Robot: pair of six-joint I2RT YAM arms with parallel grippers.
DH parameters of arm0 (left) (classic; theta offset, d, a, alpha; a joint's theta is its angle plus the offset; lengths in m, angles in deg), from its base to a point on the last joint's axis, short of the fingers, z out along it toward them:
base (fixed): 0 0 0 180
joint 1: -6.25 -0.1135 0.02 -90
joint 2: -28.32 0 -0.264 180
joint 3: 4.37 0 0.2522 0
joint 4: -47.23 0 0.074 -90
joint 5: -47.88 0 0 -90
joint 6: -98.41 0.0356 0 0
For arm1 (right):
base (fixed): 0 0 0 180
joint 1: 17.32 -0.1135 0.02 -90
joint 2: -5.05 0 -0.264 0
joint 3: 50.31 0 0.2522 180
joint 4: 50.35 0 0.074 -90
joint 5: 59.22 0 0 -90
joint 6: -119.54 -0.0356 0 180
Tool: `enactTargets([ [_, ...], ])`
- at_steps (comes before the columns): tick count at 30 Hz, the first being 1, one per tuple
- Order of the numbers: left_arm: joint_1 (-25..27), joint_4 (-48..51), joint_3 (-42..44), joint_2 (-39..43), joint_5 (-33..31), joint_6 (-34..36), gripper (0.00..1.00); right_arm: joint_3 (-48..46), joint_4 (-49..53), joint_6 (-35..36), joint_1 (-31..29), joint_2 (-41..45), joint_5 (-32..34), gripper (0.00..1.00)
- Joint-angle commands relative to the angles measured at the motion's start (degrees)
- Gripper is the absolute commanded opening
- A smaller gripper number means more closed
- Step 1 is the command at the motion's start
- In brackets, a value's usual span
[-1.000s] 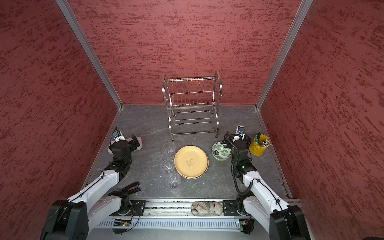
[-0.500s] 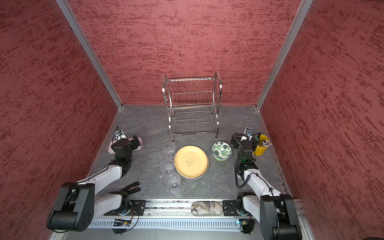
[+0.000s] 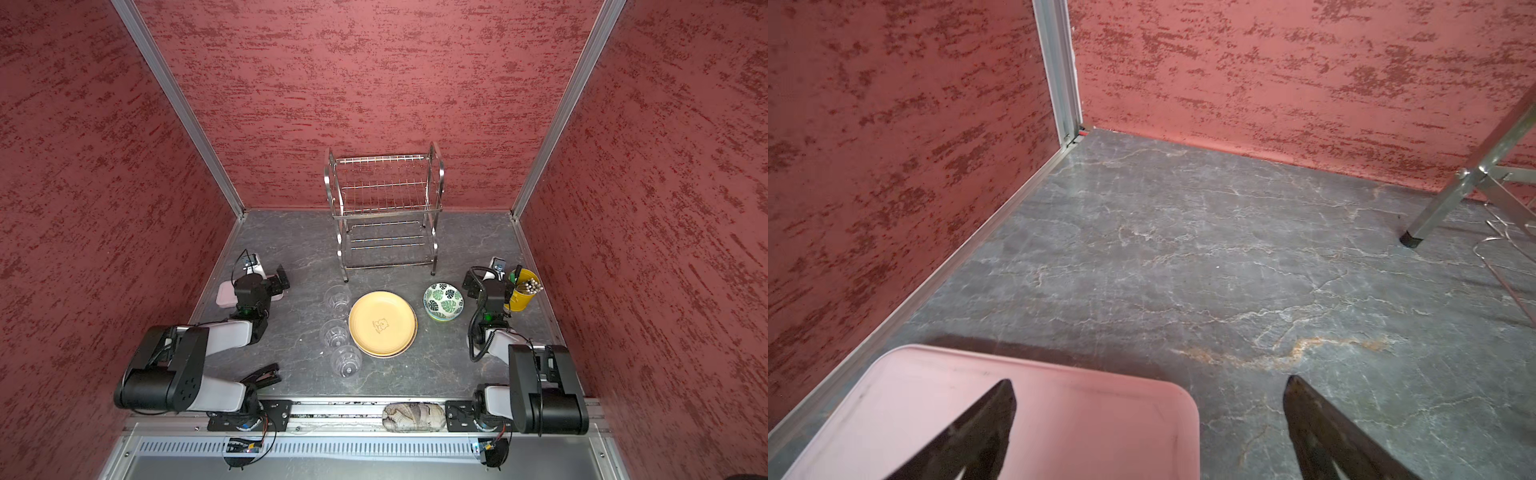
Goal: Unload the mixed dishes from the dish rack
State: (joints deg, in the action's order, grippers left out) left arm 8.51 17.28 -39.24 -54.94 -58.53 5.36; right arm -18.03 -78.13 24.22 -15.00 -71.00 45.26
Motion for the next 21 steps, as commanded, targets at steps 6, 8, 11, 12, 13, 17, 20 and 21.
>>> enactTargets([
  [6,-0.9,-6.3,-0.3,-2.0,6.7,2.7,1.00,1.8,-6.2,-0.2,1.9,-2.6,-4.1,0.99],
  [8,-1.2,-7.7,0.0,-3.0,7.1,2.6,1.00,1.8,-8.0,-0.9,2.4,-3.5,-5.4,0.99],
  [11,-1.3,-10.4,0.7,-4.8,6.6,2.4,1.00,1.4,-12.3,-1.4,2.8,-6.0,-6.1,0.99],
  [12,-1.3,-10.3,0.8,-4.7,6.6,2.3,1.00,1.1,-13.8,-1.5,2.8,-6.9,-5.9,0.99],
  [13,-1.3,-10.7,0.7,-4.9,6.7,2.4,0.99,1.4,-13.0,-1.2,2.9,-6.9,-6.2,0.99],
  [17,-1.7,-10.5,0.7,-4.9,8.7,2.6,1.00,1.5,-13.7,-0.4,3.0,-6.9,-9.2,0.99],
  [20,-2.1,-10.2,0.6,-4.8,9.7,2.5,0.99,1.4,-14.7,0.8,3.2,-8.8,-13.2,0.99],
  [21,-2.2,-10.1,0.5,-4.8,10.3,2.5,0.99,1.3,-15.4,1.3,3.3,-9.4,-14.8,0.99],
])
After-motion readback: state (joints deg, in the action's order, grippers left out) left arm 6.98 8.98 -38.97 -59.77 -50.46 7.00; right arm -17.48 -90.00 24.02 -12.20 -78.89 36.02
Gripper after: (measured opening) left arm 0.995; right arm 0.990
